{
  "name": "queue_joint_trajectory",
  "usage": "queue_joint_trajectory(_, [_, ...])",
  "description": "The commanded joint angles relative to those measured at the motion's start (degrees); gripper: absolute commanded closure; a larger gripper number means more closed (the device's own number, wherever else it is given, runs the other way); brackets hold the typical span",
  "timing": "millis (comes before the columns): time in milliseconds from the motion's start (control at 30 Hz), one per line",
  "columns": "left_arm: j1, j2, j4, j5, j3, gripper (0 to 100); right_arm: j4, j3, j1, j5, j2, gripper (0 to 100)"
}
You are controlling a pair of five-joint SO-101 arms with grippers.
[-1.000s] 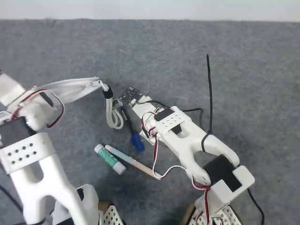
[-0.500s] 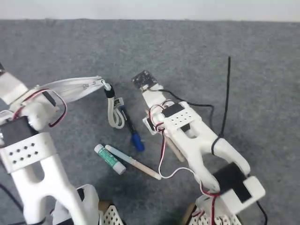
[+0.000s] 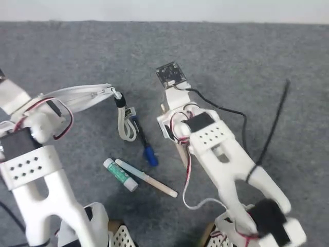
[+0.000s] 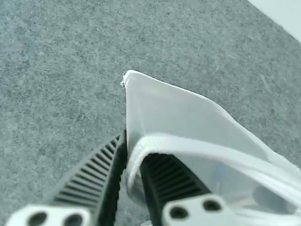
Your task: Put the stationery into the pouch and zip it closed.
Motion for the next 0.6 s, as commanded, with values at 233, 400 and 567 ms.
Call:
queue_joint_trajectory(233, [6.8,-2.5,-2.5,0.5,-0.6,99,0.0,7.6,-2.3,-0.9,-22.4,99.2])
queue_joint_trajectory(400, [11.0,-2.5,-2.6,0.6,-0.7,99,0.0,11.3,-2.3,-0.9,-32.7,99.2])
queue_joint_trajectory(567, [15.4,-2.5,-2.7,0.5,-0.6,99,0.0,15.3,-2.3,-0.9,-44.3,99.2])
